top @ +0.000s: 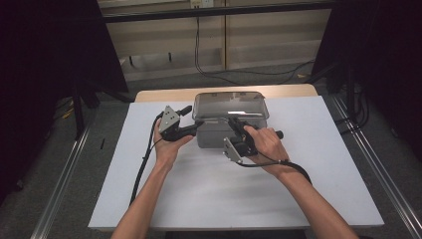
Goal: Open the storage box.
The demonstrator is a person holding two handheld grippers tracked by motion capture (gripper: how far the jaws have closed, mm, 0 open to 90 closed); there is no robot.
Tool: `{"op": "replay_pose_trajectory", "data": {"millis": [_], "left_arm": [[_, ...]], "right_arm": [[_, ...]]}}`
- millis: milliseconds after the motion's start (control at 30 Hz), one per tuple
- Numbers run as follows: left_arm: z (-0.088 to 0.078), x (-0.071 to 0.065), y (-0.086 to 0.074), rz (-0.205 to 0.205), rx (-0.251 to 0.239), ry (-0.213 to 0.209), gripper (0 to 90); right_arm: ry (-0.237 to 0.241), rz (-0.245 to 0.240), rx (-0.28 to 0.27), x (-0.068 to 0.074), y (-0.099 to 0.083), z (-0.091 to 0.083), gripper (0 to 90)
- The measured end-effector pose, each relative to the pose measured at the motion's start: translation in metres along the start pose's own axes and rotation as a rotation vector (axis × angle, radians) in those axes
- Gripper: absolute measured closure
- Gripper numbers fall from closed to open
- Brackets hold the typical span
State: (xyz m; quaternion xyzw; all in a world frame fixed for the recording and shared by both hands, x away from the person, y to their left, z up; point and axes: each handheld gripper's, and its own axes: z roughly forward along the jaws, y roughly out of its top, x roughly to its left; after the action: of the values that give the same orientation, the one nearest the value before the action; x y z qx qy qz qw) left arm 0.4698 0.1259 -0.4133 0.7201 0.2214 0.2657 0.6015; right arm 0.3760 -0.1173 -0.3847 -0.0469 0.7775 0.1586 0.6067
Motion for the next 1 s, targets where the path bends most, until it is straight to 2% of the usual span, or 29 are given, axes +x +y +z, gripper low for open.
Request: {"op": "replay_pose_trajectory", "data": {"millis": [67, 167, 467, 567, 600, 700, 800, 867, 1000], "left_arm": [[0.0007, -0.0007, 0.0000, 0.021, 0.001, -0.003, 38.3], [0.0020, -0.0012, -0.0003, 0.027, -0.004, -0.001, 39.5], [0.0056, 0.0017, -0.0007, 0.100, -0.014, 0.005, 42.0], [0.0077, 0.0017, -0.0013, 0.095, -0.037, 0.003, 42.0], [0.0080, 0.0019, -0.0009, 0.110, -0.033, 0.004, 41.9], [0.0093, 0.0007, -0.0006, 0.115, -0.044, -0.001, 41.7], [0.0097, 0.0014, 0.0007, 0.116, -0.053, 0.005, 44.7], [0.0092, 0.0020, 0.0018, 0.129, -0.049, 0.006, 47.1], [0.0098, 0.0019, 0.0010, 0.124, -0.040, 0.012, 46.0]], "right_arm": [[0.000, 0.000, 0.000, 0.0001, 0.0000, 0.0000, 82.1], [0.002, -0.001, 0.001, 0.0005, -0.0001, 0.0003, 81.9], [0.009, 0.000, -0.001, 0.0012, 0.0003, 0.0008, 81.5], [0.012, 0.002, -0.001, 0.0013, 0.0002, 0.0008, 81.4], [0.014, 0.000, -0.002, 0.0014, 0.0003, 0.0011, 81.4], [0.014, 0.003, -0.001, 0.0010, 0.0004, 0.0014, 81.3], [0.010, 0.006, -0.002, 0.0000, 0.0003, 0.0014, 81.4], [0.007, 0.007, -0.008, -0.0012, 0.0004, 0.0015, 81.4], [0.009, 0.018, -0.006, -0.0011, -0.0001, 0.0019, 79.4]]}}
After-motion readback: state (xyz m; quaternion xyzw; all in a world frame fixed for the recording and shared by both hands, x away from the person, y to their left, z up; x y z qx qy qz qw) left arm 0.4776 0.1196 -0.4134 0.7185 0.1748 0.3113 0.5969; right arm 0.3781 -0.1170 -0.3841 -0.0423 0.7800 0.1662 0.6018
